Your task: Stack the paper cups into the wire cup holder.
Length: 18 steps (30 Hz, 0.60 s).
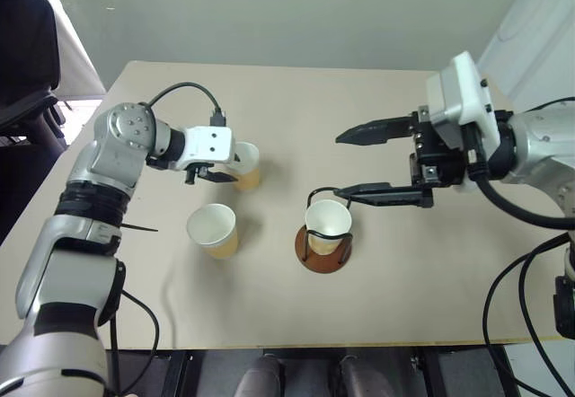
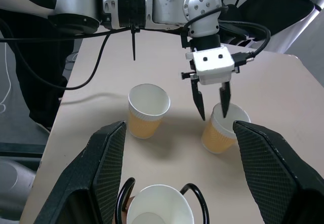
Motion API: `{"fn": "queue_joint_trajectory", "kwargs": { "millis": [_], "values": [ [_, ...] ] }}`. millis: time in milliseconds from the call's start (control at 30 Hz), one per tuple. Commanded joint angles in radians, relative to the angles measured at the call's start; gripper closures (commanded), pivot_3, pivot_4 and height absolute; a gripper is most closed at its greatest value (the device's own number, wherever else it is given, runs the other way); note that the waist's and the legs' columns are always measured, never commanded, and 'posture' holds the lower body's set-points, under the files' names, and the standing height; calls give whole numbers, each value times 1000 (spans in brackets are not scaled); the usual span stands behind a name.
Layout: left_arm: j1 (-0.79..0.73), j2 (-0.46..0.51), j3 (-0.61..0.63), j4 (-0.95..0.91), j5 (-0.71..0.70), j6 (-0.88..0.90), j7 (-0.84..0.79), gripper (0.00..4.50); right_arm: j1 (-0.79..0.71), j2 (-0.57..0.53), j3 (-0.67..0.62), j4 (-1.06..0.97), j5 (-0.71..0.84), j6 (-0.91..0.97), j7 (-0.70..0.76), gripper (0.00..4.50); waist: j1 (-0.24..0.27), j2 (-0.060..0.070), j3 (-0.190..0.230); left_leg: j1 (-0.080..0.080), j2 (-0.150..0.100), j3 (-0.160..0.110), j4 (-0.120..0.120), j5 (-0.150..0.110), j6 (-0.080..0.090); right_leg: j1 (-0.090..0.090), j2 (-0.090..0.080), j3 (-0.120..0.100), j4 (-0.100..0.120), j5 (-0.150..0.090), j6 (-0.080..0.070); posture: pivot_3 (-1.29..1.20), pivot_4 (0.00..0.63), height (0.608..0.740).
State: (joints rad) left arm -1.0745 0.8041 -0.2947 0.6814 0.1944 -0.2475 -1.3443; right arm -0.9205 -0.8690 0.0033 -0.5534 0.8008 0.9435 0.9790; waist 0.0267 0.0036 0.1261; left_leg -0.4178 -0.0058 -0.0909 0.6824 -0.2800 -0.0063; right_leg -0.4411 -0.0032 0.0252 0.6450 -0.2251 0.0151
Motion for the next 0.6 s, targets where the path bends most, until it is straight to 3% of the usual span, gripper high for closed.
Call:
{"fn": "queue_joint_trajectory", "kwargs": {
  "millis": [33, 100, 433, 600],
  "values": [
    [-16, 10, 3, 20, 24, -33, 25, 3923, -17, -12, -33, -10, 2, -22, -13, 1056, 0, 0, 0, 0, 0, 0, 0, 0, 0, 0, 0, 0, 0, 0, 0, 0, 150, 740],
    [-18, 7, 4, 30, 29, -39, 28, 4459, -16, -12, -32, -9, 1, -23, -14, 1056, 0, 0, 0, 0, 0, 0, 0, 0, 0, 0, 0, 0, 1, 0, 0, 0, 150, 740],
    [-31, -3, 19, 46, 10, -28, 13, 4459, -6, -21, -26, -9, -6, -36, -20, 1056, 1, 0, 0, 0, 0, 0, 1, 0, 0, -1, 0, 0, 1, 0, 0, 0, 150, 740],
    [-50, -3, 59, -14, -78, 54, -73, 4459, 1, -41, -38, -4, 8, -29, -7, 1056, 1, 0, 0, -1, 0, 0, 1, 0, 0, -1, 0, 0, 1, 0, 0, 0, 150, 740]
  ]
}}
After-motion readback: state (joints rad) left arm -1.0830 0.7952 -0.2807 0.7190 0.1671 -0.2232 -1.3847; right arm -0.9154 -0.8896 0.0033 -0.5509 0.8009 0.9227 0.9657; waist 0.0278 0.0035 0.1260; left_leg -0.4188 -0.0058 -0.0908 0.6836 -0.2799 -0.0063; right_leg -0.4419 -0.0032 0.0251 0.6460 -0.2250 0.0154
